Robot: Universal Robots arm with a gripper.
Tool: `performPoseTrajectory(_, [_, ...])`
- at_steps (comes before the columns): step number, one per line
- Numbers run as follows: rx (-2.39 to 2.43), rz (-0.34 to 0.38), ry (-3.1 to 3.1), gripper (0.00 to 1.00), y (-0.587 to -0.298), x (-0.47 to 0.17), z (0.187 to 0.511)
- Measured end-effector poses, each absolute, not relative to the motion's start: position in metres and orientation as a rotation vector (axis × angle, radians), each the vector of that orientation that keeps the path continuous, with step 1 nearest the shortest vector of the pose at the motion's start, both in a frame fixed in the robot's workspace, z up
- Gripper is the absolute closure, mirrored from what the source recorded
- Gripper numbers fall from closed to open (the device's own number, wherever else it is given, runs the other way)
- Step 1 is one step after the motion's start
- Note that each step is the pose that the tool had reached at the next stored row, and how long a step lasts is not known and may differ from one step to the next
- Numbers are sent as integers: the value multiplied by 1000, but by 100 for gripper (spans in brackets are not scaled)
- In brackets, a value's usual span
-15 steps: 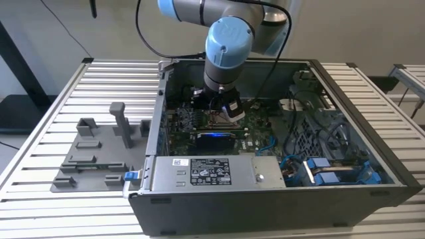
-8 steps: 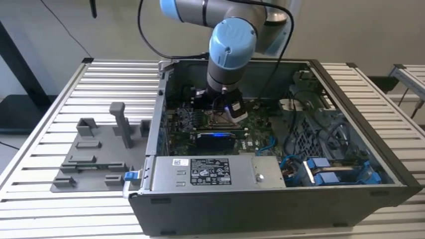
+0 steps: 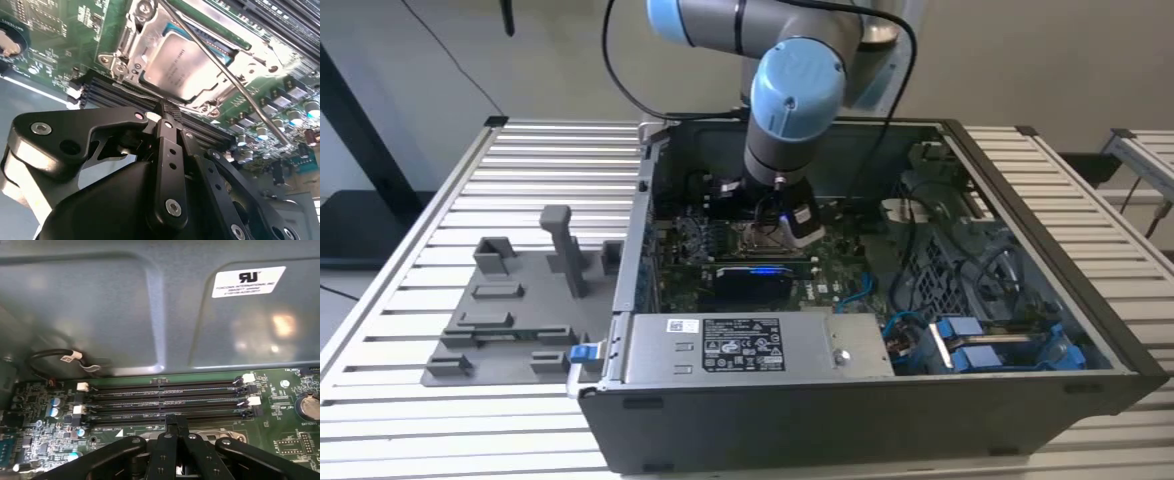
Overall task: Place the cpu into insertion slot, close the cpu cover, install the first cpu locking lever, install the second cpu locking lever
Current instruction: 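Install the first cpu locking lever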
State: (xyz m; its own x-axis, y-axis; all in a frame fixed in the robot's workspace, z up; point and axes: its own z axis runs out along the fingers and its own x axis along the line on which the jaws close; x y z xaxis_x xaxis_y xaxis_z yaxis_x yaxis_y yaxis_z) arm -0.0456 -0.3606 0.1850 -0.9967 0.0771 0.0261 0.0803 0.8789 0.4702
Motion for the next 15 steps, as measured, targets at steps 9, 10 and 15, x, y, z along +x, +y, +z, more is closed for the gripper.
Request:
performPoseTrajectory(9, [-127, -761, -3039, 89, -360, -37, 183])
performPoseTrajectory(10, [-127, -760, -3039, 89, -360, -36, 183])
performPoseTrajectory(15, [-127, -761, -3039, 89, -360, -32, 182])
